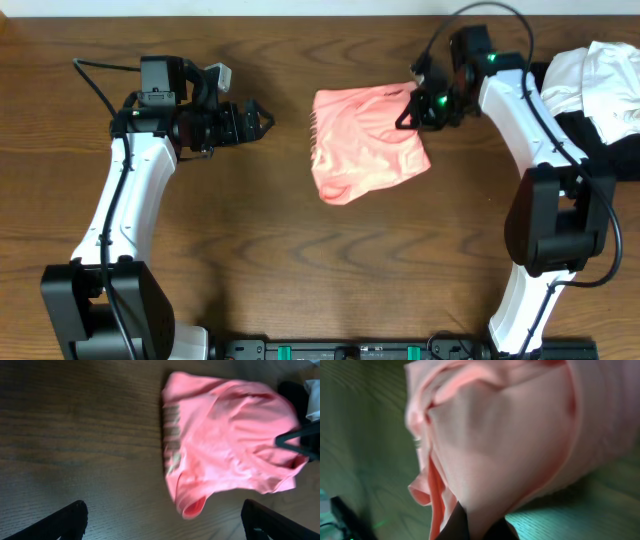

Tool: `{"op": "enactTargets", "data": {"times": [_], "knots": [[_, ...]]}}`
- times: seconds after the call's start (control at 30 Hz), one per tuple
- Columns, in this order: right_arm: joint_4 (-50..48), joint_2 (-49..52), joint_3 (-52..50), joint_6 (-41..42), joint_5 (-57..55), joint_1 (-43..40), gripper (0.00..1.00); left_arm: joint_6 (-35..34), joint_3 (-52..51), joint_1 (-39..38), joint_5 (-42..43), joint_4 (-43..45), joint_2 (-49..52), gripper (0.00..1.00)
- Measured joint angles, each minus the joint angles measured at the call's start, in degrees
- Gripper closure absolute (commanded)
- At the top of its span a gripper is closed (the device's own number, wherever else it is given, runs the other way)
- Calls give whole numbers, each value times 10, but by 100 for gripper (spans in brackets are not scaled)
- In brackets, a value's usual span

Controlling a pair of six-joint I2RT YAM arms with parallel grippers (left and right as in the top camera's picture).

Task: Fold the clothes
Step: 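Lift the bundle and carry it right into the black container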

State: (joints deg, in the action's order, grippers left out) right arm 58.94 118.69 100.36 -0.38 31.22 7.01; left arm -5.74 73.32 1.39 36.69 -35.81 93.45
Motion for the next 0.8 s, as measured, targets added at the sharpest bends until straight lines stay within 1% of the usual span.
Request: {"op": "enactTargets", "data": {"times": [0.27,0.37,0.6,0.8], "knots": [[89,0,132,-32,-64,0,99,0,0,0,0,0,0,2],[108,0,191,-36,-82,-2,99,0,0,0,0,0,0,2],[107,0,302,-18,-106,-41,99,0,0,0,0,0,0,2],[83,0,363,32,-158,-90,99,0,0,0,0,0,0,2]]}}
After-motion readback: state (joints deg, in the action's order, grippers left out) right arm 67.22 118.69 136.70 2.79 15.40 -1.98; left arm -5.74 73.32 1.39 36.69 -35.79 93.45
